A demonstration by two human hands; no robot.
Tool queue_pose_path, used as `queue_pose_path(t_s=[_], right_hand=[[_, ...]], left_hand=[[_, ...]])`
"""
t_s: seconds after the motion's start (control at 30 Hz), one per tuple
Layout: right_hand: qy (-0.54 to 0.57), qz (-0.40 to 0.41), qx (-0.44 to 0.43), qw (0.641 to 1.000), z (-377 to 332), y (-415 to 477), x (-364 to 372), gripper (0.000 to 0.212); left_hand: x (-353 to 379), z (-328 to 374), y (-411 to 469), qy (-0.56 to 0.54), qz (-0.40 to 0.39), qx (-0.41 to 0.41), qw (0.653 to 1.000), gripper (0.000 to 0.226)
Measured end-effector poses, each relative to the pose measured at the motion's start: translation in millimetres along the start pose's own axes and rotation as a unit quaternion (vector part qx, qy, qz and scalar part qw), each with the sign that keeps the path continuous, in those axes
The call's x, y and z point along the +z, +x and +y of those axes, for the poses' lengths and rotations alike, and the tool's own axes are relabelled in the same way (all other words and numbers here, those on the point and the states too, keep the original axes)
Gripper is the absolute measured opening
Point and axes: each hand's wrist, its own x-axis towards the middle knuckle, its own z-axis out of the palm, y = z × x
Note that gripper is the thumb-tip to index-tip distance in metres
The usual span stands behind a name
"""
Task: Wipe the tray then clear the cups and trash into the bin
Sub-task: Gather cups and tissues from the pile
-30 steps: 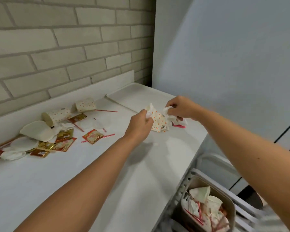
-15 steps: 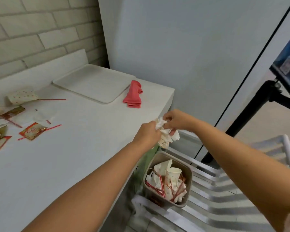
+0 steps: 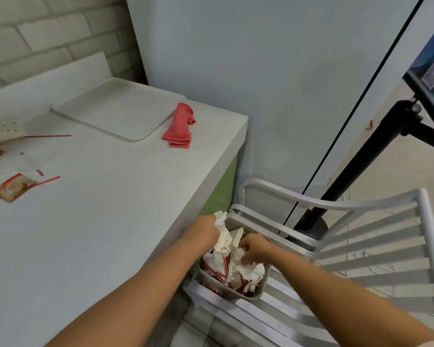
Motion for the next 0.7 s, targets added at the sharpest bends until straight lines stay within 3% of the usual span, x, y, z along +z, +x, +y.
queue_pose_path(t_s=[0.17,0.33,0.43,0.5,0.6,0.7], right_hand=[[-0.002,0.036,-0.011,0.999,9.1,2.4,49.3,0.037],[-0.096,-0.112,-0.007,0.989,11.7,-0.3,54.8,0.048],[-0.041,-0.138,0.009,0.99,7.3,-0.4,19.7,0.05],[0.005,-0.083,0.0,0.997,0.6,-4.9,-13.4,0.041],[0.008,0.099,-0.072,0.992,-10.2,-18.0,-56.0,0.033],[0.013,0.103,-0.175,0.979,-20.3,-32.9,-71.5,0.051]], left_hand=[[5.1,-7.1,0.1,0.021,0.011,0.028,0.999,0.017],[8.1,-11.7,-1.3,0.062,0.02,0.049,0.997,0.015],[10.9,-11.4,-2.9,0.078,0.025,0.058,0.995,0.015],[12.5,-9.5,-3.3,0.091,0.03,0.067,0.993,0.016],[14.7,-4.8,-2.8,0.094,0.034,0.081,0.992,0.016],[16.6,4.3,-2.7,0.074,0.037,0.104,0.991,0.017]])
